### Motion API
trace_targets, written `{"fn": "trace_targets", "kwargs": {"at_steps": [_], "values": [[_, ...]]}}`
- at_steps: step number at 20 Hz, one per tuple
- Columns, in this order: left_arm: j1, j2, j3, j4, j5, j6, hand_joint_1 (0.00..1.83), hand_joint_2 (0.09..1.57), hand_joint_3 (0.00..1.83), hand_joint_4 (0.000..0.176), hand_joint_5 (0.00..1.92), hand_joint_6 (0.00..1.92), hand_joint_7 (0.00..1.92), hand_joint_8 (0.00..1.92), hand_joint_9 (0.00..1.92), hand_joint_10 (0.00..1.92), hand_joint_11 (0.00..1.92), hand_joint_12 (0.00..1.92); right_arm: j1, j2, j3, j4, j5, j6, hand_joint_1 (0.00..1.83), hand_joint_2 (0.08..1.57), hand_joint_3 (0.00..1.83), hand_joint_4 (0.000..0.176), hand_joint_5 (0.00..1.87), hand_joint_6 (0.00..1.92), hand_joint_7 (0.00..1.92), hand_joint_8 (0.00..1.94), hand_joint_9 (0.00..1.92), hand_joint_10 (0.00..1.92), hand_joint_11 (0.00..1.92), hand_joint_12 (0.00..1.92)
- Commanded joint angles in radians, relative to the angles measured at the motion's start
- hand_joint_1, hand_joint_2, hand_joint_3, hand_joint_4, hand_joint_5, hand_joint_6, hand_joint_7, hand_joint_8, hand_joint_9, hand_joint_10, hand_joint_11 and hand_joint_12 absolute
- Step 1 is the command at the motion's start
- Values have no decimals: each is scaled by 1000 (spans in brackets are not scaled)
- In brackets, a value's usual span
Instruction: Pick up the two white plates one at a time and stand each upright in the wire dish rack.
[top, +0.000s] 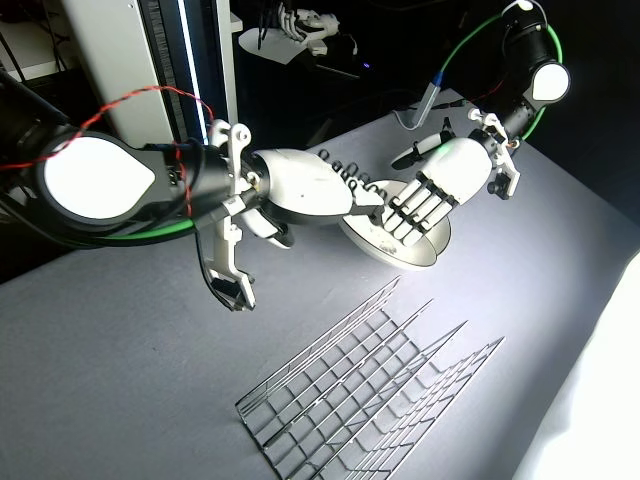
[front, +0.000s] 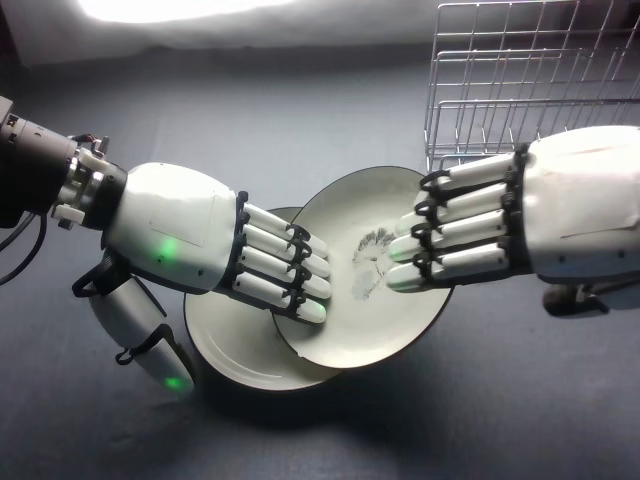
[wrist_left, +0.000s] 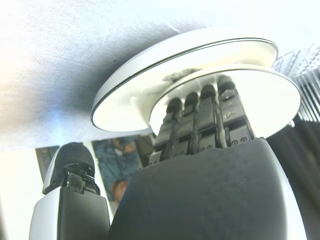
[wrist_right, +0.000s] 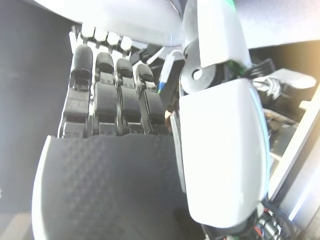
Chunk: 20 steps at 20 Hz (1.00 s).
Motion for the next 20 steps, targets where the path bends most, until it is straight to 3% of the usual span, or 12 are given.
{"fn": "trace_targets", "kwargs": {"at_steps": [1, 8, 14, 20], "values": [[0, -9, 3, -18, 9, -2, 0, 1124, 0, 0, 8, 1, 0, 0, 0, 0, 0, 0, 7, -5, 7, 54, 54, -2, 1281, 938, 0, 0, 104, 0, 97, 0, 161, 0, 0, 731], [0, -9, 5, -21, 9, -3, 0, 1120, 0, 0, 3, 0, 0, 0, 0, 0, 0, 0, -13, -105, 85, 53, 28, -2, 1196, 959, 9, 0, 32, 2, 52, 2, 111, 3, 0, 640], [-1, -11, 8, -27, 9, -6, 0, 1120, 0, 0, 9, 1, 0, 0, 0, 0, 0, 0, -24, -174, 126, 53, 7, -2, 1436, 944, 0, 0, 246, 18, 244, 7, 272, 21, 0, 915], [-1, -11, 9, -29, 8, -6, 0, 1112, 0, 0, 13, 1, 0, 0, 0, 0, 0, 0, -26, -212, 167, 53, -4, -2, 1470, 1015, 8, 0, 335, 7, 367, 5, 385, 18, 19, 1089]]}}
